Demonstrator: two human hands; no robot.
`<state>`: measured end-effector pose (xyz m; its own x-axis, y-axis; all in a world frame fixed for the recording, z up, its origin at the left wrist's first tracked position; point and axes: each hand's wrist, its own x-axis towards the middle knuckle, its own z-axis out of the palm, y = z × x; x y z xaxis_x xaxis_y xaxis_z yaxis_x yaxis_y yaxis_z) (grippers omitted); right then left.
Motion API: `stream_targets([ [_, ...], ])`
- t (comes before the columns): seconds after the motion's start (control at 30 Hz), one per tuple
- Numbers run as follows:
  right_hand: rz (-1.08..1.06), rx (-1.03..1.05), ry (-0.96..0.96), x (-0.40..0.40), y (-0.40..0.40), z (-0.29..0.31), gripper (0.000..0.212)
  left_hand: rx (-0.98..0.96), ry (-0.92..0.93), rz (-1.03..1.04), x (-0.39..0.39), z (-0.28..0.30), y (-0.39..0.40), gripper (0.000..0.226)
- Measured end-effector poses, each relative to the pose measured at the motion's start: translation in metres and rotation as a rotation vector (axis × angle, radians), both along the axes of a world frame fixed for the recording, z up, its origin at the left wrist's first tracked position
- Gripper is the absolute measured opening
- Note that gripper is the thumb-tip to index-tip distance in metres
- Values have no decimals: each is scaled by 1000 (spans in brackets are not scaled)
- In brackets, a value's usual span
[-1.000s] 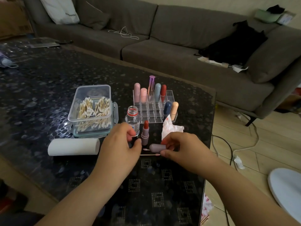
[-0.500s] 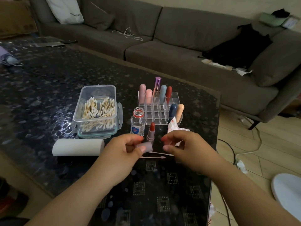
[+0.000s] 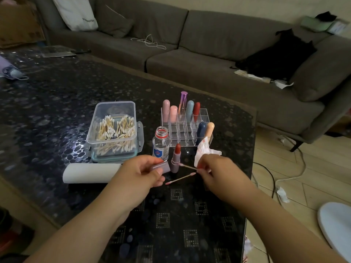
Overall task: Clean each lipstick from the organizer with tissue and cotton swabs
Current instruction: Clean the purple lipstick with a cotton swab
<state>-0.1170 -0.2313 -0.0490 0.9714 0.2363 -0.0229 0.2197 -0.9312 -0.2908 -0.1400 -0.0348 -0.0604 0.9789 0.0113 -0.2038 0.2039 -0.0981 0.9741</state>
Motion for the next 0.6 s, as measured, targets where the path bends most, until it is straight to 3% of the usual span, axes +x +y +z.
stream_targets([
  [0.1, 61, 167, -51, -10, -5, 20, 9, -135, 34, -8, -3, 8, 0, 25],
  [0.2, 180, 273, -156, -23, -8, 32, 21, -250, 64, -10, -6, 13, 2, 25],
  [0.3, 260, 274, -275, -28, -8, 33, 20, -331, 93, -57, -9, 18, 3, 25],
  [0.6, 312, 247, -381, -29, -2, 38, 26, -347, 110, -75, -12, 22, 3, 19],
])
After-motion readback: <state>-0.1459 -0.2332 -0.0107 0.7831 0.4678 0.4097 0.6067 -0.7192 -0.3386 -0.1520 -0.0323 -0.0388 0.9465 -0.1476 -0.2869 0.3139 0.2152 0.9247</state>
